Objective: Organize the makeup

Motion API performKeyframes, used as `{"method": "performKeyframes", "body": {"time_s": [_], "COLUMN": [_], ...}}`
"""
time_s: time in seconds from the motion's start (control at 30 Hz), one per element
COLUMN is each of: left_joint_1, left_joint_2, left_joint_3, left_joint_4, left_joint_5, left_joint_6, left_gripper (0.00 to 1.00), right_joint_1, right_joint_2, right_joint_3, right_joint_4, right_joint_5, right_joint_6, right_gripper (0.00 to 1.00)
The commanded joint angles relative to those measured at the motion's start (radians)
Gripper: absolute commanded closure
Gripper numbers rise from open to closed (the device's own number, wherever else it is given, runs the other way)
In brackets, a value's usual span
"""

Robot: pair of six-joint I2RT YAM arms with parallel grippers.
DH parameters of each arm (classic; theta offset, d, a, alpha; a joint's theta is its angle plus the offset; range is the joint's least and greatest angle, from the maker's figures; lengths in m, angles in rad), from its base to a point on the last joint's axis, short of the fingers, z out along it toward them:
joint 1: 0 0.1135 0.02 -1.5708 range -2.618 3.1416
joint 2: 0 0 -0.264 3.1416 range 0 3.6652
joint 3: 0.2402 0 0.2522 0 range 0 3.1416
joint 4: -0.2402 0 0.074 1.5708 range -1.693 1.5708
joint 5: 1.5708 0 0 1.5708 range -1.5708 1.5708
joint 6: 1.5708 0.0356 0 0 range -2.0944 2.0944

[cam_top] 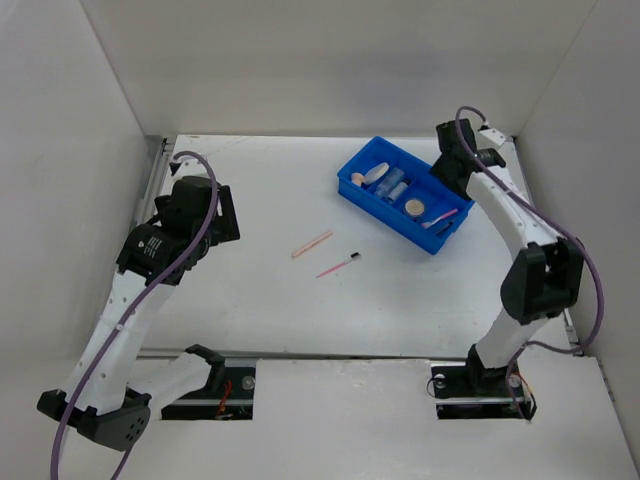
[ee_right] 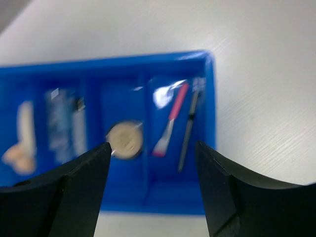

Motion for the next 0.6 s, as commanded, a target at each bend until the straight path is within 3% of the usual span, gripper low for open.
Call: {"method": "performKeyframes", "body": {"time_s": [0.0, 0.1, 0.23, 0.4, 0.57], "left_joint_1": [0.001, 0.001, 0.001, 0.001, 0.001], "left_joint_2": [-0.003, -0.003, -0.015, -0.037, -0.055], "left_joint_3": [0.031, 0.031, 0.031, 0.031, 0.011], "left_joint_4": [-0.010, -0.010, -0.010, -0.010, -0.010], "left_joint_5": [-0.039, -0.039, -0.030, -0.010, -0.010], "left_joint_6": [0.002, -0.007, -0.017, -0.017, -0.017], "left_gripper": [0.26, 0.26, 0.26, 0.26, 0.26], "right_joint_1": [0.222, 0.376, 0.586, 0.634, 0.634], "right_joint_2": [-0.142, -0.102, 0.078, 0.232, 0.321], "right_joint_3": [-0.058, -0.091, 0.023, 0.113, 0.179], "right_joint_4": [0.070, 0.061, -0.032, -0.019, -0.038], "right_joint_5": [-0.114, -0.171, -0.223, -0.308, -0.299], "right_joint_6": [0.055, 0.163, 0.295, 0.422, 0.476], "right_gripper": [0.26, 0.26, 0.26, 0.26, 0.30]}}
